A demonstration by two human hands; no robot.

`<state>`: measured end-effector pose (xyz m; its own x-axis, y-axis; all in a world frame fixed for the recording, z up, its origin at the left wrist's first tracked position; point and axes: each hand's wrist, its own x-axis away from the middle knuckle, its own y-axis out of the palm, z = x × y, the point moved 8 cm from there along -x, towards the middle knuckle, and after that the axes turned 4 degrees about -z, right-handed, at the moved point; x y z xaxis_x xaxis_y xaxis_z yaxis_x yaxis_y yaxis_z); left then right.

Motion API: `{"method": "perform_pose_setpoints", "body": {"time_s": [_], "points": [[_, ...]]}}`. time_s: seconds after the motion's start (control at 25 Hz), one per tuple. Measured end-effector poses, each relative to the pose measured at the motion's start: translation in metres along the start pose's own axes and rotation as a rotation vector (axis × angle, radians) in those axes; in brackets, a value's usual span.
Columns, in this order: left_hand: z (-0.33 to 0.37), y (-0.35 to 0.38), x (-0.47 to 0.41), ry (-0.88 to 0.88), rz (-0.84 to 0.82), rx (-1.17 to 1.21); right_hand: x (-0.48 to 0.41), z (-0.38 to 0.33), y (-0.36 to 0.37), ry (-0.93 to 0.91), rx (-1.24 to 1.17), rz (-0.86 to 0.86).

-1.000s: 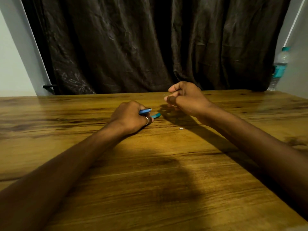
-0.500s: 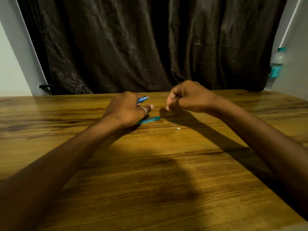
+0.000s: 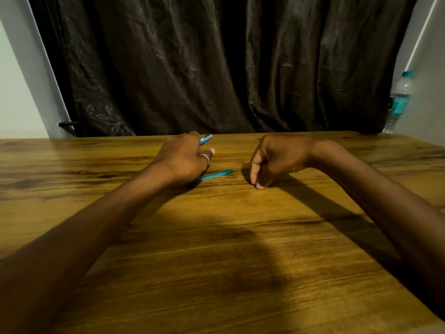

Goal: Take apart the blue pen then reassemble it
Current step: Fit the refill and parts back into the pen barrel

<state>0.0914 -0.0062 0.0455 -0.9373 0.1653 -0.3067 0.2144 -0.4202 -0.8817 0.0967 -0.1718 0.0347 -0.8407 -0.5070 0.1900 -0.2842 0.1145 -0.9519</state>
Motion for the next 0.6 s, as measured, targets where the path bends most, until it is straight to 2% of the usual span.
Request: {"method": "perform_pose_setpoints", "body": {"time_s": [0.16,0.32,0.52,0.6], "points": [[0.006,-0.003,-0.002,0.004,-0.024,0.069,0.002,-0.005,0.001,0.002,-0.032,0.005],[0.014,-0.007,-0.002,0.033,-0.034,0.236,0.004,-0.004,-0.021,-0.024,-0.179,0.253],[0.008,-0.002,-0.006,-0.004,-0.027,0.626,0.011,0.005,-0.035,-0.092,-0.709,0.500],[0.012,-0.003,-0.003,0.014,-0.064,0.692,0.011,0.008,-0.038,-0.146,-0.931,0.560]]}}
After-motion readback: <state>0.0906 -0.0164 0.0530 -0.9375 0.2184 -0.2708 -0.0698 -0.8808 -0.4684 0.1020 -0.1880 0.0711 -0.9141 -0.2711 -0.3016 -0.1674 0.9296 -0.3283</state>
